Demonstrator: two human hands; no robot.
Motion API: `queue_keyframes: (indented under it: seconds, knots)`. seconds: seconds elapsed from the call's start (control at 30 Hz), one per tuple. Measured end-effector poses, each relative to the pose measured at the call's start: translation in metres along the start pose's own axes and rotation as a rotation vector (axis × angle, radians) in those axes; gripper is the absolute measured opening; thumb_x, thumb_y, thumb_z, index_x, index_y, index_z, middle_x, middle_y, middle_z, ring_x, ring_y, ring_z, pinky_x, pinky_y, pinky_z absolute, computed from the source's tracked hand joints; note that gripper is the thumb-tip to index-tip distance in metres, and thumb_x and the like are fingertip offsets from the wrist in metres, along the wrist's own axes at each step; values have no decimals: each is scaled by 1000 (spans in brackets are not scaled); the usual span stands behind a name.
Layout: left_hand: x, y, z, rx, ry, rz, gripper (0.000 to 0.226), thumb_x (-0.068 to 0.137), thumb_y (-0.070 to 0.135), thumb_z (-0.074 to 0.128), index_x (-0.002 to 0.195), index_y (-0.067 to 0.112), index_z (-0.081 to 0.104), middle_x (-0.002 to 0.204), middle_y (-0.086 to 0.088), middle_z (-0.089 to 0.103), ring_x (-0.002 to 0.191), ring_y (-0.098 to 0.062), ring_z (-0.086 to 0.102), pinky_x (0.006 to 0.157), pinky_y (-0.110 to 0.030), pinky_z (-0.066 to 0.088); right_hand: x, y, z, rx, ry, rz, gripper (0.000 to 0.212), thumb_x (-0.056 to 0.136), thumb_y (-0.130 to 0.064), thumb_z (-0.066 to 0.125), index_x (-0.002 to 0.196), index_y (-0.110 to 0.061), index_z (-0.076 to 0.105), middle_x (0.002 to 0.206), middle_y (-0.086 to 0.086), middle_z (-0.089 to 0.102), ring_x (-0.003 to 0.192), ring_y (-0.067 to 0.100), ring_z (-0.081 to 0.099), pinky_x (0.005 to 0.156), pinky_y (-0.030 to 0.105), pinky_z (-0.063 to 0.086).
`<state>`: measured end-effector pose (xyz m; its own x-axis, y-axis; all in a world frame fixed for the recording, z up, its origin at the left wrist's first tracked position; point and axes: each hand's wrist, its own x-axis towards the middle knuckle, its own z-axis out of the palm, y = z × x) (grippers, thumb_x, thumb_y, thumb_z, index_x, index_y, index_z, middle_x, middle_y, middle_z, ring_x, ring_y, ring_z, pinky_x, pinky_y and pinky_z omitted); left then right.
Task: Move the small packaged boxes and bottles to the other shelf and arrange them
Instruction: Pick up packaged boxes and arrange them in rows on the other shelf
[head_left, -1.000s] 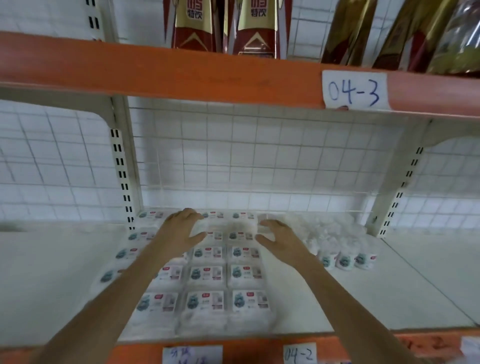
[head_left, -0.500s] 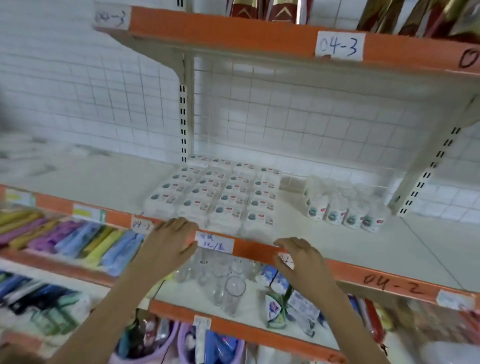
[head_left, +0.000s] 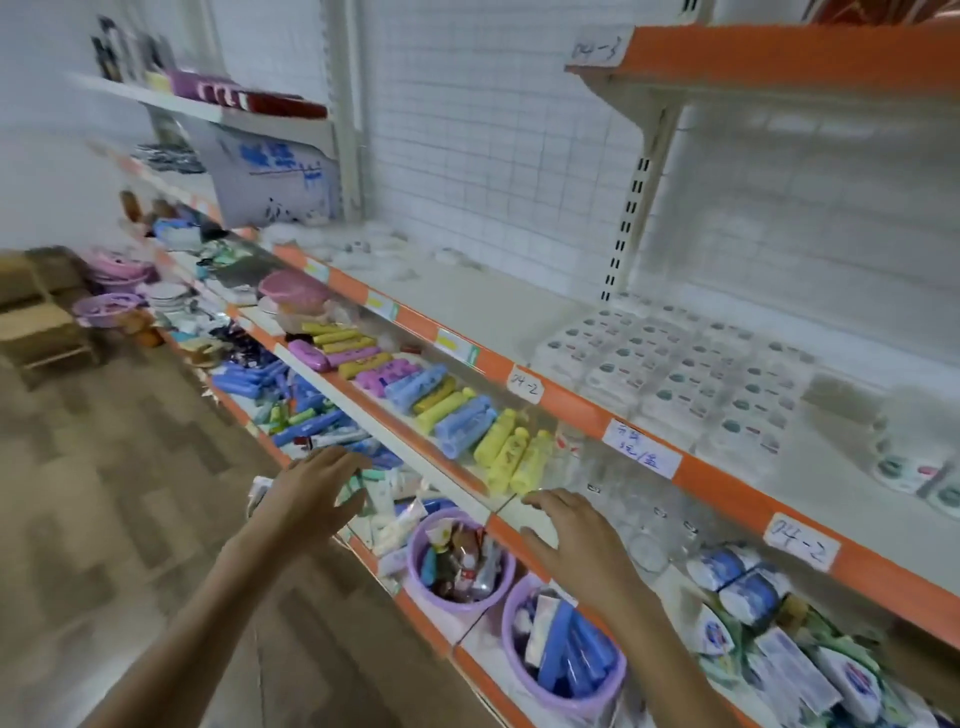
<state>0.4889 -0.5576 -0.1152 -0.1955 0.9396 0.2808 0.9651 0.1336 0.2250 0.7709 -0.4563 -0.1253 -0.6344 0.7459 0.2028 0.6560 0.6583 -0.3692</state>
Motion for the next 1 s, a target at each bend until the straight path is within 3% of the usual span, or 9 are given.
queue_keyframes:
  seconds: [0.17, 0.4, 0.6, 0.83, 1.0]
  knots:
    - [-12, -77, -24, 61, 65, -166, 29, 73, 30, 63, 99, 19, 68, 98, -1, 68, 87, -24, 66, 71, -36, 51, 70, -50, 28, 46, -73, -90, 38, 91, -33, 50, 129, -27, 46, 126, -8, 51, 116, 12, 46, 93, 25, 40]
    - [25, -186, -44, 108, 59, -211, 39, 71, 38, 50, 102, 21, 66, 93, -2, 67, 86, -26, 66, 69, -38, 52, 184, -113, 68, 83, -112, -112, 39, 91, -35, 51, 129, -28, 47, 127, -10, 50, 115, 11, 48, 90, 27, 42]
    - [96, -269, -61, 65, 30, -166, 37, 83, 34, 58, 117, 20, 60, 112, -2, 62, 103, -22, 58, 83, -35, 46, 278, -153, 88, 78, -68, -86, 39, 91, -34, 52, 128, -23, 49, 127, -6, 53, 116, 12, 50, 93, 26, 41]
    - [190, -329, -56, -31, 25, -79, 35, 87, 30, 59, 121, 22, 55, 119, 2, 58, 96, -14, 58, 77, -24, 45, 369, -162, 87, 30, -10, -71, 37, 91, -31, 53, 127, -24, 51, 126, -6, 53, 115, 13, 49, 91, 26, 41]
    - [276, -363, -49, -39, 44, -18, 40, 89, 30, 56, 127, 20, 51, 127, 1, 53, 112, -15, 52, 85, -23, 40, 453, -147, 80, 18, 77, -84, 35, 90, -33, 56, 124, -25, 52, 122, -8, 54, 111, 12, 51, 85, 22, 39]
